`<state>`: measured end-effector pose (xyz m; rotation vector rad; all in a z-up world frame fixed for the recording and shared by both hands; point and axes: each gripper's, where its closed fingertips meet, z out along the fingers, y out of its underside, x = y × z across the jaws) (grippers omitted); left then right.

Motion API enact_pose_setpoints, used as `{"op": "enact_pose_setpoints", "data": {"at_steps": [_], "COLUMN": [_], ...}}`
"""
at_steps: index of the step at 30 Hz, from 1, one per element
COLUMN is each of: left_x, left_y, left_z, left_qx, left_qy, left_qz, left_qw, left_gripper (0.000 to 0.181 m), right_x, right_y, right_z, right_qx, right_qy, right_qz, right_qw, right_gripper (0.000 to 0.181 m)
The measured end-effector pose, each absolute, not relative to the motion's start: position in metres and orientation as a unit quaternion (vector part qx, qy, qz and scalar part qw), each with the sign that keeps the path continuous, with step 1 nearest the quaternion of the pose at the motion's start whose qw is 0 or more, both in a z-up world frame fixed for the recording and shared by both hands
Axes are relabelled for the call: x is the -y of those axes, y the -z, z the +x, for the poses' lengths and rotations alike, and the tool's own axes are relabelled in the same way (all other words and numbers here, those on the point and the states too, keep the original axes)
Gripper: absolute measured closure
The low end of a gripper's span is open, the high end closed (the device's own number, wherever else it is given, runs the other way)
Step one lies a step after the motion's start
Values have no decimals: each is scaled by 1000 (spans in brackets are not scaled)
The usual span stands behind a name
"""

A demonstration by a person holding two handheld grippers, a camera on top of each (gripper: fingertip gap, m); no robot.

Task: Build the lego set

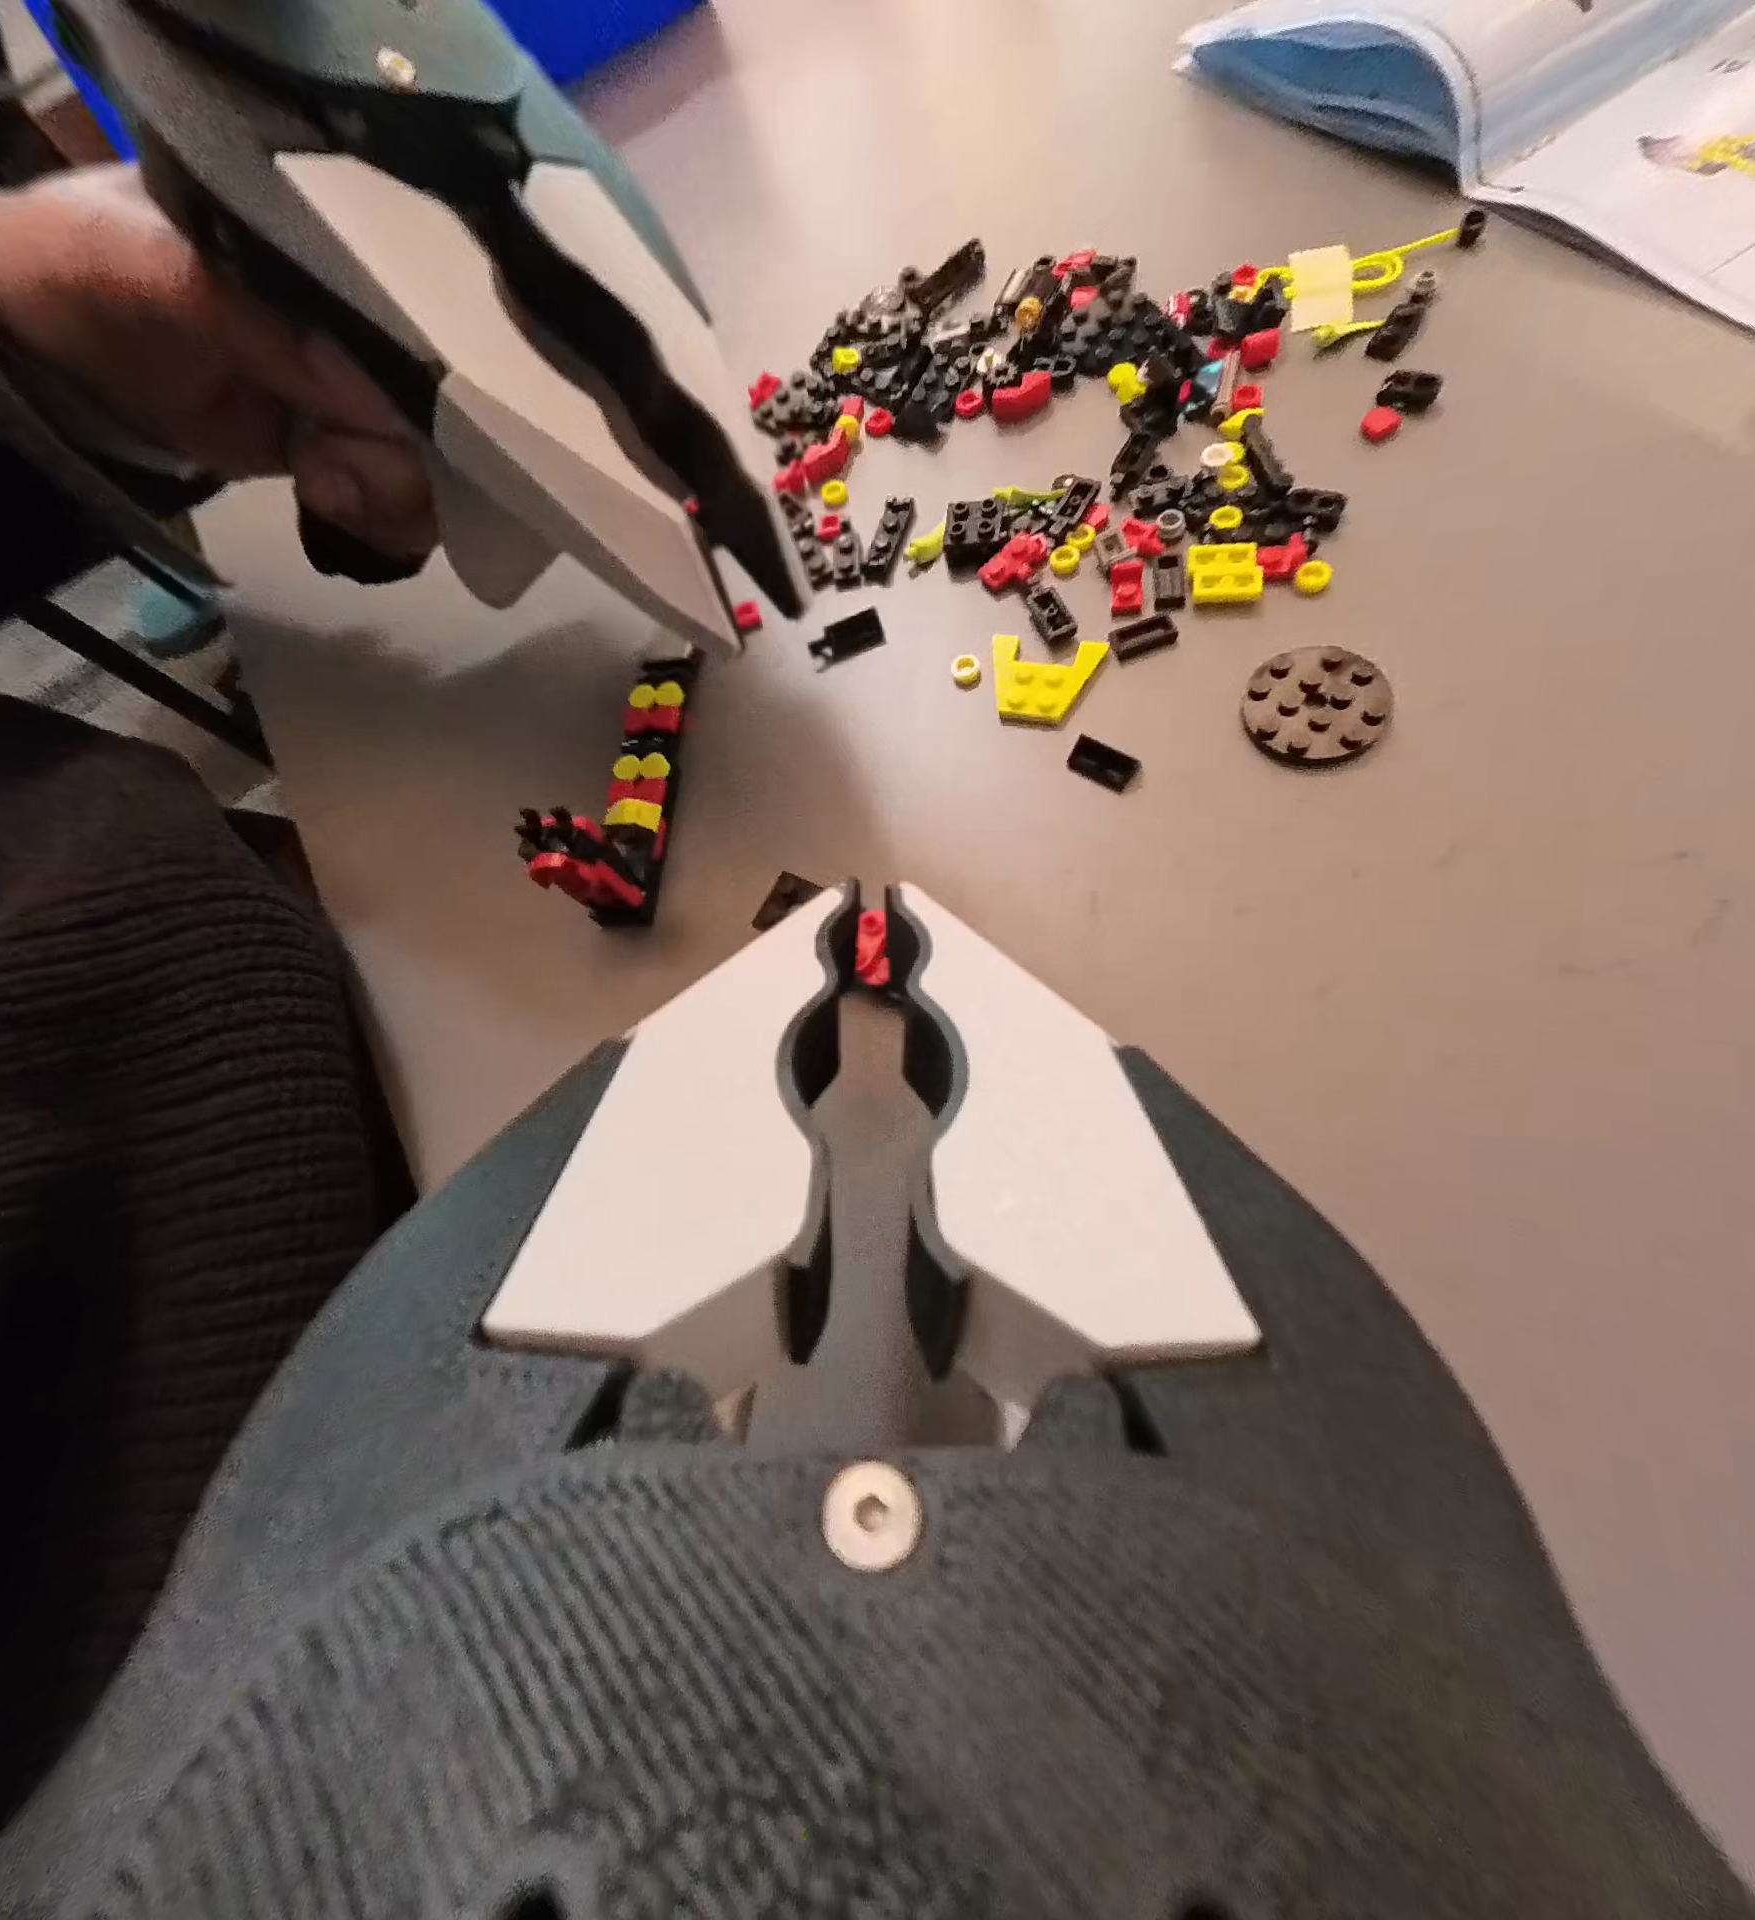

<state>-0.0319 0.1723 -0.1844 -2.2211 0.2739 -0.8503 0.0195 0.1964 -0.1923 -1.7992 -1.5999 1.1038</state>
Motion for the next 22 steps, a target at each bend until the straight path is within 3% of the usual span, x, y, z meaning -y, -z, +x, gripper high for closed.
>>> {"op": "enact_pose_setpoints", "data": {"at_steps": [1, 12, 22], "left_x": [-168, -157, -152], "left_y": [185, 162, 167], "left_z": [-36, -48, -37], "left_qx": [-102, -109, -173], "left_qy": [320, 323, 265], "left_qz": [-865, -810, -815], "left_qw": [373, 477, 485], "left_gripper": [168, 168, 167], "right_x": [-198, -188, -177], "right_y": [191, 192, 185], "right_z": [20, 15, 14], "right_qx": [580, 593, 595], "right_qy": [-412, -411, -433], "right_qz": [-660, -650, -636], "right_qw": [242, 240, 234], "right_gripper": [177, 164, 154]}}
